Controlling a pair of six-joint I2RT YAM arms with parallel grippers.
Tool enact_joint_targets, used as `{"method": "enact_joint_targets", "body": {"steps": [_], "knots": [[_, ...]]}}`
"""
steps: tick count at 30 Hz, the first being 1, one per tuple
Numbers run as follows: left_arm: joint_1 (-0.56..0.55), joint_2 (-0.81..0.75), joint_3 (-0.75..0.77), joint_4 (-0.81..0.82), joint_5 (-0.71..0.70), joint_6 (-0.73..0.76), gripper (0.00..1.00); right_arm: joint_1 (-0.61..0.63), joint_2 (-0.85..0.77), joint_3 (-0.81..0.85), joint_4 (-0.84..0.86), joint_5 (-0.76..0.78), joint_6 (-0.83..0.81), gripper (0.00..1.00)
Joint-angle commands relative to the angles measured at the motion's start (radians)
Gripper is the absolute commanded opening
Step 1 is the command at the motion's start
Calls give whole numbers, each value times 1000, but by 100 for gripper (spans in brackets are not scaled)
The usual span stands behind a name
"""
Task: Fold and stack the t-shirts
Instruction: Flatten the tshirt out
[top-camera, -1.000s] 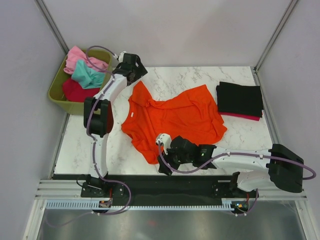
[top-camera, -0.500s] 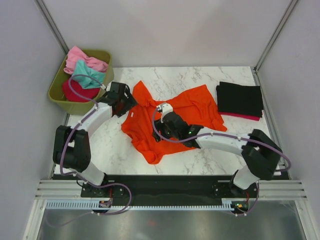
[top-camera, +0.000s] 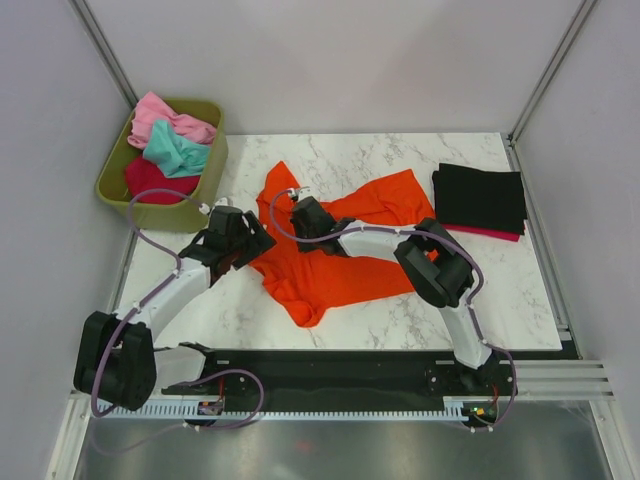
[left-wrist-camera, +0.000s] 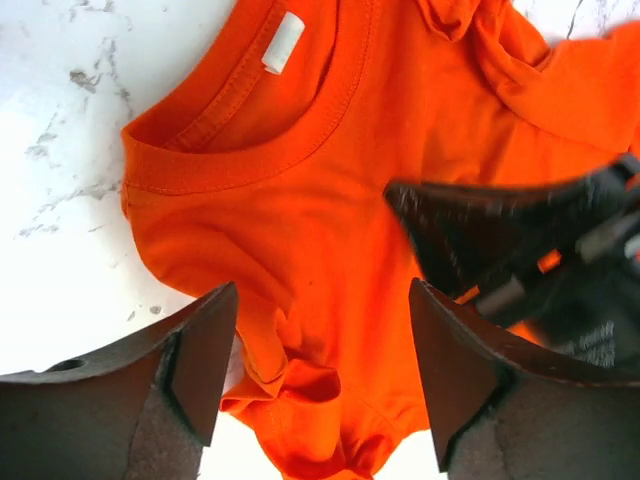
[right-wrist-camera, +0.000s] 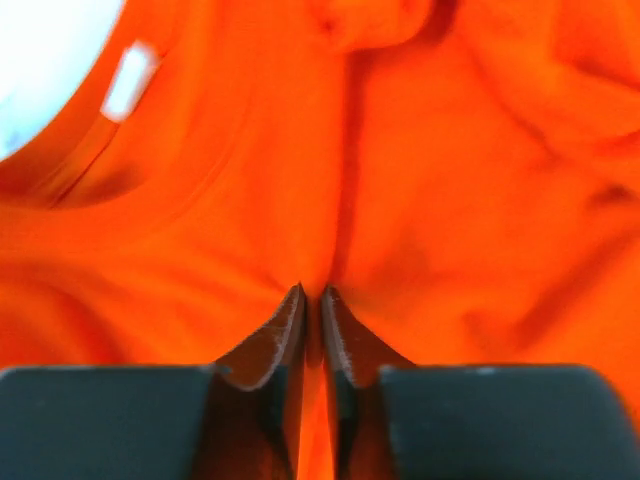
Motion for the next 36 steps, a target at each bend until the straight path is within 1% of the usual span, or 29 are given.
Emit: {"method": "enact_joint_targets", "body": {"steps": [1, 2, 3, 4, 5, 6, 7, 8, 9, 11, 12, 14, 15, 17, 19, 21, 22, 24, 25, 28, 29, 30, 32, 36], "knots": [[-8, 4, -27, 98, 42, 64, 75, -46, 66, 79, -64, 45, 4, 17], [-8, 11, -24, 106, 42, 71, 70, -58, 77, 116, -70, 48, 5, 9], [-8, 33, -26, 117, 66, 76, 68, -72, 93, 131, -81, 57, 5, 8], [-8, 43, -29, 134, 70, 79, 66, -95, 98, 144, -81, 60, 5, 8], [-8, 60, -30, 144, 74, 81, 63, -101, 103, 165, -81, 48, -5, 13], [-8, 91, -24, 149, 96, 85, 62, -103, 107, 173, -81, 36, -16, 20], [-8, 108, -19, 155, 105, 88, 60, -103, 104, 178, -81, 22, -28, 33], [-8, 122, -15, 157, 113, 90, 58, -103, 83, 164, -67, -27, -28, 56], [-8, 146, -1, 155, 113, 94, 56, -103, 65, 146, -54, -50, -24, 59], [-8, 162, 13, 155, 97, 108, 54, -95, 17, 80, -27, -72, -21, 61], [-6, 171, 22, 155, 70, 111, 54, -89, -41, 57, -15, -61, -24, 62], [-6, 194, 31, 149, 56, 110, 54, -77, -99, -20, -12, -46, -28, 62], [-3, 198, 42, 149, 50, 108, 54, -74, -159, -46, -3, -47, -25, 62], [0, 215, 46, 149, 50, 105, 55, -65, -234, -118, 8, -63, -13, 62], [0, 234, 51, 151, 57, 108, 54, -48, -276, -161, 11, -84, -10, 62], [3, 244, 56, 143, 68, 110, 42, -11, -328, -227, 35, -95, -25, 62], [6, 243, 56, 138, 65, 107, 35, 7, -340, -246, 46, -127, -33, 61], [26, 215, 36, 135, 50, 84, 5, 65, -350, -275, 52, -149, -80, 61], [34, 205, 27, 134, 27, 72, 2, 87, -347, -273, 48, -179, -100, 62], [60, 162, -10, 141, 18, 52, 2, 165, -310, -246, 0, -166, -168, 62], [61, 157, -13, 141, 27, 50, 2, 182, -289, -226, -21, -108, -177, 62], [63, 157, -18, 140, 31, 47, 2, 204, -276, -215, -33, -84, -189, 62], [69, 157, -24, 138, 42, 42, 2, 217, -241, -178, -65, -17, -214, 62], [88, 160, -29, 134, 70, 38, 2, 233, -206, -161, -86, 16, -228, 59]]}}
